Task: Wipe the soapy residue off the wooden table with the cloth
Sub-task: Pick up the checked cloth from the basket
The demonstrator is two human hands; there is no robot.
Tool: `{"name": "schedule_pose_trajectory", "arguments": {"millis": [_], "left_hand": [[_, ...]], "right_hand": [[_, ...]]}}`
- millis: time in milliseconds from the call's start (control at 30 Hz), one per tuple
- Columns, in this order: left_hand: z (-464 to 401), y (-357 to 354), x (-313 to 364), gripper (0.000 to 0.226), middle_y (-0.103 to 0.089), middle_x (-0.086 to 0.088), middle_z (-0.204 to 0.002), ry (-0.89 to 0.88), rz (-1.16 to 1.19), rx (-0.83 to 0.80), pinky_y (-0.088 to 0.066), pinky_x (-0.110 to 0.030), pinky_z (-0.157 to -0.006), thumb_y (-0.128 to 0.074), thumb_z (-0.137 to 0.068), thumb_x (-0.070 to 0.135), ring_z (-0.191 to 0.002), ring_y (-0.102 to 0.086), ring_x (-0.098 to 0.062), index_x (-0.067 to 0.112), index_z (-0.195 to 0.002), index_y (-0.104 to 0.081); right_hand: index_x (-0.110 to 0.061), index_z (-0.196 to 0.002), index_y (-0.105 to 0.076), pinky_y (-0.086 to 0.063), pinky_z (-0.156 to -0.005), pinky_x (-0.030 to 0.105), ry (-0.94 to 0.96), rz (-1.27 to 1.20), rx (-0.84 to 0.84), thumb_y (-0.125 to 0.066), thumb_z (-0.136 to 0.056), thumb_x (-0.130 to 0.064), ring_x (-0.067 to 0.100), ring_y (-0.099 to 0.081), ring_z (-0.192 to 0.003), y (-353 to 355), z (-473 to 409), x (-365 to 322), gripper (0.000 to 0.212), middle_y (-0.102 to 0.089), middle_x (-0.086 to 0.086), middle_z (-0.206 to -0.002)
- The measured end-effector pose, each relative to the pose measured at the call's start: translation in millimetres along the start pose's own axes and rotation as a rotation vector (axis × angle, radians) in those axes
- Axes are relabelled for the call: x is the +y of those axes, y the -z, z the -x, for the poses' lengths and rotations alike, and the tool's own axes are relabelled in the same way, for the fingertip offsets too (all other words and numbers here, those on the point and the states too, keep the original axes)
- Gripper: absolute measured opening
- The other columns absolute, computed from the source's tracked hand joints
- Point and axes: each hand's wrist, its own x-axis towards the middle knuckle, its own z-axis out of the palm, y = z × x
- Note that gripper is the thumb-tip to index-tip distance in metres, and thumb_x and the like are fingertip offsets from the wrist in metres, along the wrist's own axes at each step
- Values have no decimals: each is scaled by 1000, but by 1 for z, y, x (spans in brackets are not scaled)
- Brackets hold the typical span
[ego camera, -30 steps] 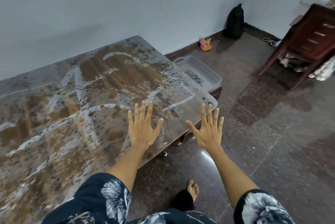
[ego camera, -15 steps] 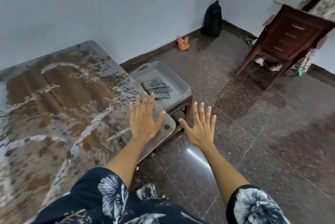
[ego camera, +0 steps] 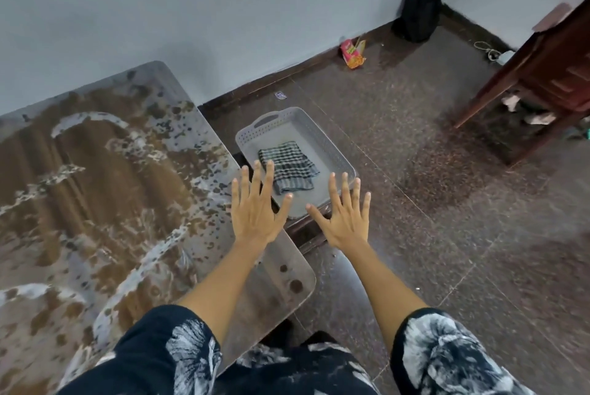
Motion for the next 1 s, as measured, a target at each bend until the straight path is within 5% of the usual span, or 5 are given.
{"name": "schedule_pose_trajectory", "arguments": {"millis": [267, 367, 467, 800, 1000], "left_hand": [[-60, -21, 5, 72, 3, -8, -157, 46, 114, -94, -2, -33, -117, -20, -95, 55, -144, 0, -21, 15, -149, 6], [-90, -36, 10, 63, -1, -6, -157, 132, 185, -181, -26, -34, -112, -27, -99, 40, -140, -23, -24, 13, -149, -1], [-121, -54, 15, 58, -7, -3, -157, 220, 218, -349, -51, -36, -82, -34, -100, 23, -119, -50, -25, 14, -149, -5], [-204, -141, 4, 62, -4, -9, -156, 514, 432, -566, -34, -37, -108, -41, -97, 6, -140, -22, -27, 8, -148, -6], [-214, -174, -5, 63, -18, -13, -153, 740, 528, -541, -30, -37, -110, -46, -95, 9, -138, -26, -28, 6, -147, -11]], "right_hand": [[-34, -140, 25, 20, -111, 44, 68, 5, -99, -8, -78, -79, 20, 31, -136, -4, -78, -4, 84, 23, 0, -154], [-31, -144, 21, 16, -114, 44, 82, -16, -156, -16, -84, -76, 23, 26, -140, -13, -117, -4, 83, 20, 2, -156], [-29, -148, 15, 12, -114, 46, 106, -65, -243, -22, -87, -71, 26, 21, -142, -27, -158, -3, 82, 15, 3, -157], [-28, -148, 15, 2, -116, 46, 89, -127, -539, -23, -93, -64, 27, 10, -144, -102, -259, -1, 76, 12, 6, -158], [-11, -150, -7, -25, -109, 44, -42, -287, -339, -43, -96, -42, 30, -19, -139, -125, -268, -10, 72, -14, 14, -154]]}}
